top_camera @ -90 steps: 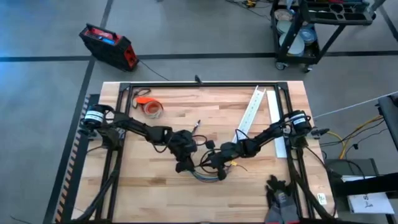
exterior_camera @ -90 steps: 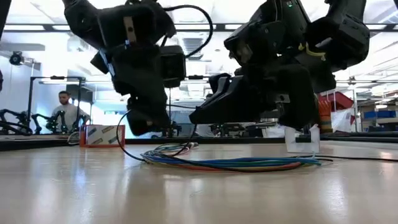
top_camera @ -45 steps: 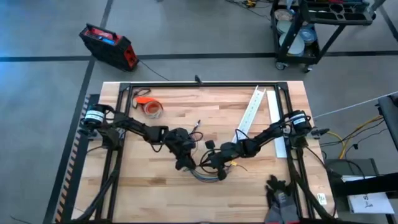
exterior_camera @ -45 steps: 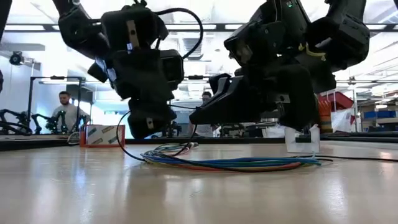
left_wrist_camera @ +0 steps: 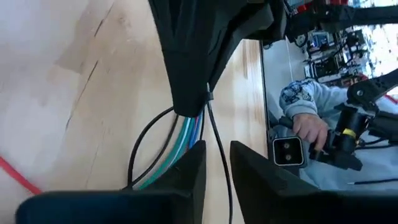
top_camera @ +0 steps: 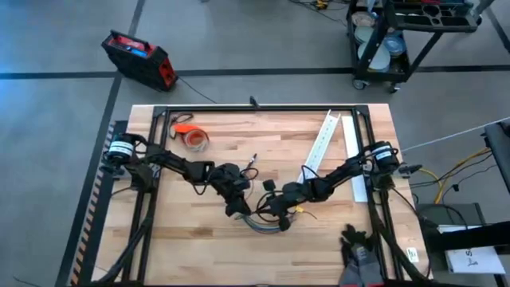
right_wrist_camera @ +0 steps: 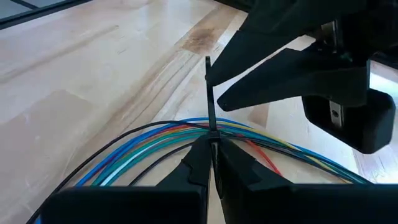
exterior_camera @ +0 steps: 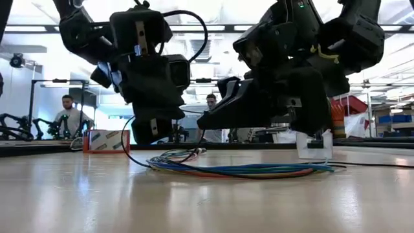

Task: Ziptie cables
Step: Wrap the cables together using a black zip tie

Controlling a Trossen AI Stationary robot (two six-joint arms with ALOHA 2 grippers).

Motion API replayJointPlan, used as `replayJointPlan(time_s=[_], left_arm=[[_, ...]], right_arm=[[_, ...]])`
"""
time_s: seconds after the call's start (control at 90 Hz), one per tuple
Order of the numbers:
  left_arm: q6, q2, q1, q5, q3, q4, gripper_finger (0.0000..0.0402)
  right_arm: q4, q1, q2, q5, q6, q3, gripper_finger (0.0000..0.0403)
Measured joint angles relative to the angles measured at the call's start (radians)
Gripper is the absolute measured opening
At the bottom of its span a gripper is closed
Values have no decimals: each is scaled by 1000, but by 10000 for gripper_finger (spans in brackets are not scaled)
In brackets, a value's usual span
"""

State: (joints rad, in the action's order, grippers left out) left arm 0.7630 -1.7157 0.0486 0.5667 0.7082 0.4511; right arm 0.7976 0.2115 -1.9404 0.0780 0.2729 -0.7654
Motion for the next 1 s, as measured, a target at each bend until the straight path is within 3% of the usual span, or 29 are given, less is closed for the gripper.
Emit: replayJointPlan(time_s=[0.256, 0.433, 0.611, 0.8, 1.0], left_arm=[[68, -26, 0, 18, 3, -1, 105], [57, -50, 0, 27, 28, 7, 109], [55, -50, -2, 28, 32, 23, 78], [25, -69, -11, 30, 32, 35, 9], [-10, -72, -22, 29, 32, 38, 1]], right_arm=[[0, 0, 0, 0, 0, 0, 0], [0, 0, 0, -1, -1, 0, 0], [0, 0, 0, -2, -2, 0, 0], [0, 0, 0, -2, -4, 0, 0], [-4, -1, 0, -3, -10, 0, 0]])
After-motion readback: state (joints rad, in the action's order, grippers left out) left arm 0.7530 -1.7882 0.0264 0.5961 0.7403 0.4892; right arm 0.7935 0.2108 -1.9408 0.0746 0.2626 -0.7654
